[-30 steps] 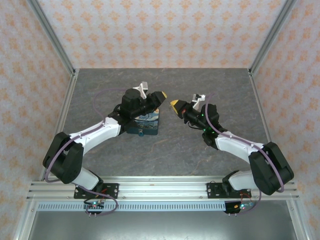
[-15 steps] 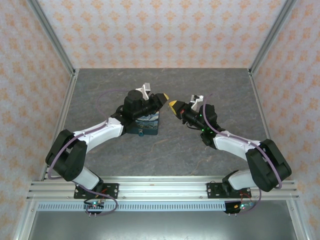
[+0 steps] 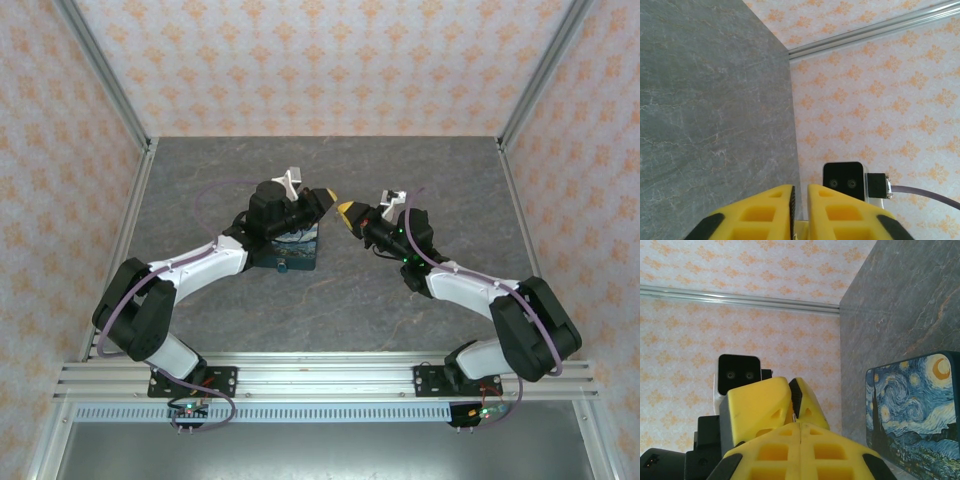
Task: Unlock the padlock with the key
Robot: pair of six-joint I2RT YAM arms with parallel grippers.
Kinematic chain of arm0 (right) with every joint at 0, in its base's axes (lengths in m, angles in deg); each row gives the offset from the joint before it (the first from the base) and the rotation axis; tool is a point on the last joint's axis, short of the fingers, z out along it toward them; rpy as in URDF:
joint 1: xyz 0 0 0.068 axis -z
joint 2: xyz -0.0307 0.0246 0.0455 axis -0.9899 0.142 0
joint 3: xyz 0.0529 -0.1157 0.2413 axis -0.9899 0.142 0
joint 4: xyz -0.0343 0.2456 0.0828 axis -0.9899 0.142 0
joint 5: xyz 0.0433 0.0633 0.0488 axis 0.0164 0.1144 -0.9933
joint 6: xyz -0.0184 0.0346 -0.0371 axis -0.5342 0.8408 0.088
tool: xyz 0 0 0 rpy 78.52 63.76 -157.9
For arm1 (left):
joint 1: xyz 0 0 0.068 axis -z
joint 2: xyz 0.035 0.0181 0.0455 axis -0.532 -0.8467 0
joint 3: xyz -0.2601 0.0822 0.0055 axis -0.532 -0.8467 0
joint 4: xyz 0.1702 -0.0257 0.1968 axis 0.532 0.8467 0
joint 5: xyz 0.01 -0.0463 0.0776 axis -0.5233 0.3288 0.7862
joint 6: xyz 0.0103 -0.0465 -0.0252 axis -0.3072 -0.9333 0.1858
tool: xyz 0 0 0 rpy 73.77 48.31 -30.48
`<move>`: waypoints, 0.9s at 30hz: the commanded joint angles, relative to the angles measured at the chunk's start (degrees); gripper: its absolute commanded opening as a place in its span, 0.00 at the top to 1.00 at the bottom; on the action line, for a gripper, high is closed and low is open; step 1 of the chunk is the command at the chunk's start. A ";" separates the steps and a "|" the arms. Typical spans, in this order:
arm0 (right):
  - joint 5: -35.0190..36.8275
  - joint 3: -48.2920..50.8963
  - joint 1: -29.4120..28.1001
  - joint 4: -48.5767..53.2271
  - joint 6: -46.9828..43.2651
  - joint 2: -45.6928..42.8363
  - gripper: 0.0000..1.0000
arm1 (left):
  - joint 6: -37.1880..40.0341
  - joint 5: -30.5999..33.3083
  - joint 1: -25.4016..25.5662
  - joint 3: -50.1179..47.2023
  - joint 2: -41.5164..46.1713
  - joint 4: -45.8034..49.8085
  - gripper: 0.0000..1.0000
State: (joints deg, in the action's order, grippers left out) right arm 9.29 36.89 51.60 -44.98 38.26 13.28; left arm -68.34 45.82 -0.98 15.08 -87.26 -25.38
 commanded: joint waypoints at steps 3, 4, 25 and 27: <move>-0.61 -0.93 -0.30 1.57 -6.07 -1.91 1.00 | -1.08 2.53 0.50 -0.41 0.92 1.75 0.58; -0.41 -1.58 -0.35 5.28 -9.97 -3.36 1.00 | -1.64 2.96 0.54 -0.34 1.36 2.59 0.51; 10.02 -5.59 -6.10 28.66 -50.18 -18.22 1.00 | -14.98 -0.13 -0.14 0.62 7.93 13.81 0.39; 14.98 -6.71 -8.26 31.35 -54.12 -18.41 1.00 | -17.31 -0.97 -0.10 1.60 7.27 16.37 0.47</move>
State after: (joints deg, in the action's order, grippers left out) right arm 16.68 33.61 45.70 -17.69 -7.97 -3.36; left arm -80.84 47.20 -1.01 15.11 -79.78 -13.36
